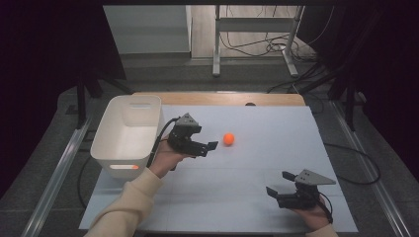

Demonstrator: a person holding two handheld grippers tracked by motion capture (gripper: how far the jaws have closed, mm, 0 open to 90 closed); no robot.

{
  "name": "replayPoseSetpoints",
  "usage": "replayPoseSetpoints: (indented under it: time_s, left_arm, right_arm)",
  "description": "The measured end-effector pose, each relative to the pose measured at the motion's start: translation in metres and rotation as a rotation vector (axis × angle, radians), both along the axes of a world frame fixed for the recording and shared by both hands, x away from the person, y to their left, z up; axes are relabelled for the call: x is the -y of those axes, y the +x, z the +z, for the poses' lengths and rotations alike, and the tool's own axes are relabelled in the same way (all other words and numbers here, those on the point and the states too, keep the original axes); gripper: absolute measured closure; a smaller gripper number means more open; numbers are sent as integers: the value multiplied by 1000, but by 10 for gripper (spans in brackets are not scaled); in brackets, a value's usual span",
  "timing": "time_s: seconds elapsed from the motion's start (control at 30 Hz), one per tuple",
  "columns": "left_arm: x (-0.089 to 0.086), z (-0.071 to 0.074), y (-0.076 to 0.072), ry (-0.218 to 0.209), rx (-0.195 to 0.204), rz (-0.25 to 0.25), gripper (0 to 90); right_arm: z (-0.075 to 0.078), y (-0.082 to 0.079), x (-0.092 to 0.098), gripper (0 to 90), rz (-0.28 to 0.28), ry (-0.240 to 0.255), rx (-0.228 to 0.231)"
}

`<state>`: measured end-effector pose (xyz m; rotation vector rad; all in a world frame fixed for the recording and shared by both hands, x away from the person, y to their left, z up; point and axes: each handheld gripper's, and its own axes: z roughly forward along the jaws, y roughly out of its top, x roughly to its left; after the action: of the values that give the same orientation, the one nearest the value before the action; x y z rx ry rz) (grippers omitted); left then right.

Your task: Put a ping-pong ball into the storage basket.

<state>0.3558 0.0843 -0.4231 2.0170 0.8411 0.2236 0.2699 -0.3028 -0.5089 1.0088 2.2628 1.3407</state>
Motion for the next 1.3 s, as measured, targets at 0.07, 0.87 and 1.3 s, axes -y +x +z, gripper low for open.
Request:
replayPoseSetpoints:
  time_s: [0.07,0.87,1.3]
  left_arm:
    - [2,-2,1,4,-3,1,138]
    - [20,-25,21,45,-52,10,139]
    - [22,-34,31,52,-56,51,140]
  right_arm:
    - [0,0,0,127,0,0,0]
    - [0,0,1,128,-2,3,0]
    - [0,-1,1,128,-2,0,-3]
